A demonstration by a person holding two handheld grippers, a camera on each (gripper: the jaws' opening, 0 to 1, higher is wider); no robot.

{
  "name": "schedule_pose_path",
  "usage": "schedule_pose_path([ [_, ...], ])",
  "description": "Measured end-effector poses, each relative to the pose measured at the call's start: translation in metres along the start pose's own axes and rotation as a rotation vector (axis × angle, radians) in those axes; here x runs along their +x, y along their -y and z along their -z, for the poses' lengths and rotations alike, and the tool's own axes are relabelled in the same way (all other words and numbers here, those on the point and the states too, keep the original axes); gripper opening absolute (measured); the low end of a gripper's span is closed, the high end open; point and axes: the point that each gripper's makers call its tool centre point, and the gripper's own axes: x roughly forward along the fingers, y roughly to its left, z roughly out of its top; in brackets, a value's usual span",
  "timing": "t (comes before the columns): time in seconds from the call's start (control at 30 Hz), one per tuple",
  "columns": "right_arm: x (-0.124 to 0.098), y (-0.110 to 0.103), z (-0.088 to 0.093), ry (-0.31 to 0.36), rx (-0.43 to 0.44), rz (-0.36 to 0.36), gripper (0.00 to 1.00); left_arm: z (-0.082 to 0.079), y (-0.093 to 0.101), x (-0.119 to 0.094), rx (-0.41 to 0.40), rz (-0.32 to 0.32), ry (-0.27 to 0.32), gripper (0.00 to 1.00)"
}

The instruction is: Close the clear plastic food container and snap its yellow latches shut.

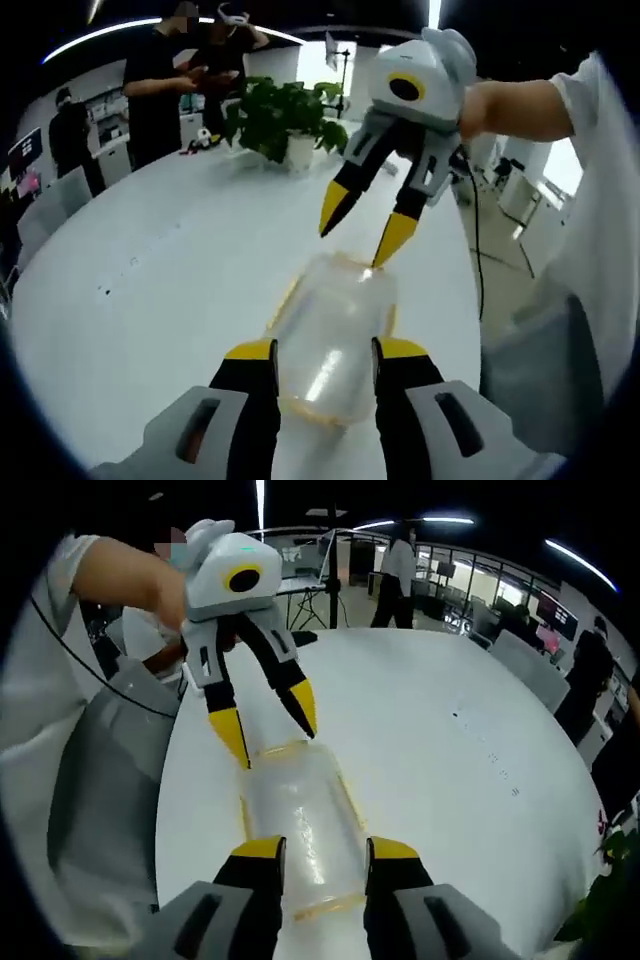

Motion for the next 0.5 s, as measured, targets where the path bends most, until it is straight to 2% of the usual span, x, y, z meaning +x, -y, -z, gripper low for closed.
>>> schedule_pose_path([
  [0.17,0.008,-0.011,-0.007,0.003,-0.099,-0.053,0.26,0.005,0.001,0.008,0.104,0.018,-0.051,0.24],
  [0.2,0.010,-0.013,-0.009,0.012,-0.103,-0.063,0.26,0.004,0.002,0.009,0.095,0.022,-0.046,0.24],
  [0.27,0.013,-0.015,-0.010,0.014,-0.107,-0.079,0.24,0.002,0.012,0.014,0.112,0.079,-0.036,0.26],
  [0.3,0.018,-0.019,-0.010,0.007,-0.127,-0.098,0.24,0.002,0.015,0.017,0.124,0.087,-0.036,0.29],
  [0.4,0.027,-0.019,-0.002,-0.042,-0.168,-0.112,0.25,0.012,0.015,0.024,0.172,0.089,-0.092,0.26],
  [0.5,0.036,-0.016,-0.001,-0.057,-0.180,-0.110,0.25,0.015,0.014,0.033,0.194,0.071,-0.107,0.24],
])
